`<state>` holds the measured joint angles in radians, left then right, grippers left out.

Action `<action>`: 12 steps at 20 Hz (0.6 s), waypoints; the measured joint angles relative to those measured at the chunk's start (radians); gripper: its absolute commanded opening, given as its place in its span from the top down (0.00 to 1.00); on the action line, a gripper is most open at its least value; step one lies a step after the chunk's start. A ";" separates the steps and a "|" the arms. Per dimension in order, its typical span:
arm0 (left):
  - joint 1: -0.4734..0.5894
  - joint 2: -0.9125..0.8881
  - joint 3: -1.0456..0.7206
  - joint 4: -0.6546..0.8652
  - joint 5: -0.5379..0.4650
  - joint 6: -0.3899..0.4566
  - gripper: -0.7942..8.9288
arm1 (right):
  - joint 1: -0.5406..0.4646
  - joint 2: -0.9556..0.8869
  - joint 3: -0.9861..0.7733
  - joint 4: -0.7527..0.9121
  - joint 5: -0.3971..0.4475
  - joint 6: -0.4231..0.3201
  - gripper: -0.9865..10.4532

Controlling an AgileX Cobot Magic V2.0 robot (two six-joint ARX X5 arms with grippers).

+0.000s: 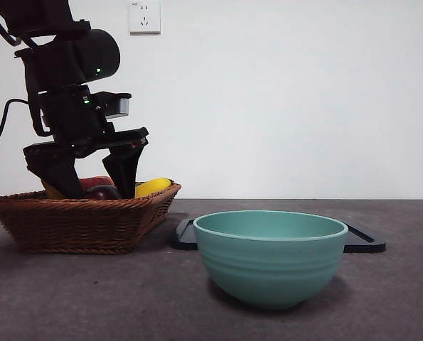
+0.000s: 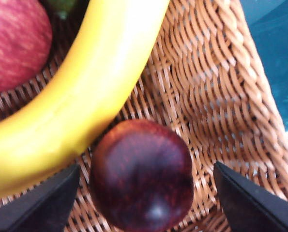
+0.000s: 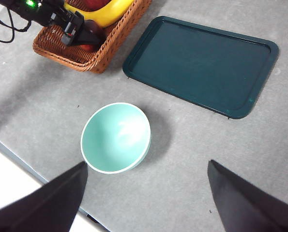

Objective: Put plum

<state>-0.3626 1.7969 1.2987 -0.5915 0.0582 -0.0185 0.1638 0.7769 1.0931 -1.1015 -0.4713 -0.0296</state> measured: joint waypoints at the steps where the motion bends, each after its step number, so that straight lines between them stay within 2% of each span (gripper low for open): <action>1: 0.000 0.000 0.000 0.000 0.000 0.000 0.51 | 0.000 0.000 0.000 0.000 0.000 0.000 0.57; 4: 0.000 0.005 0.000 -0.002 0.000 0.002 0.52 | 0.000 0.000 0.000 0.000 0.000 0.000 0.57; 7: 0.000 0.011 0.000 -0.010 -0.001 0.002 0.60 | 0.000 0.000 0.000 0.000 0.000 0.000 0.57; 12: 0.000 0.011 0.000 -0.012 0.000 0.002 0.64 | 0.000 0.000 0.000 0.000 0.000 0.000 0.57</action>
<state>-0.3626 1.8084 1.2987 -0.6037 0.0578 -0.0166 0.1638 0.7769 1.0931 -1.1015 -0.4709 -0.0299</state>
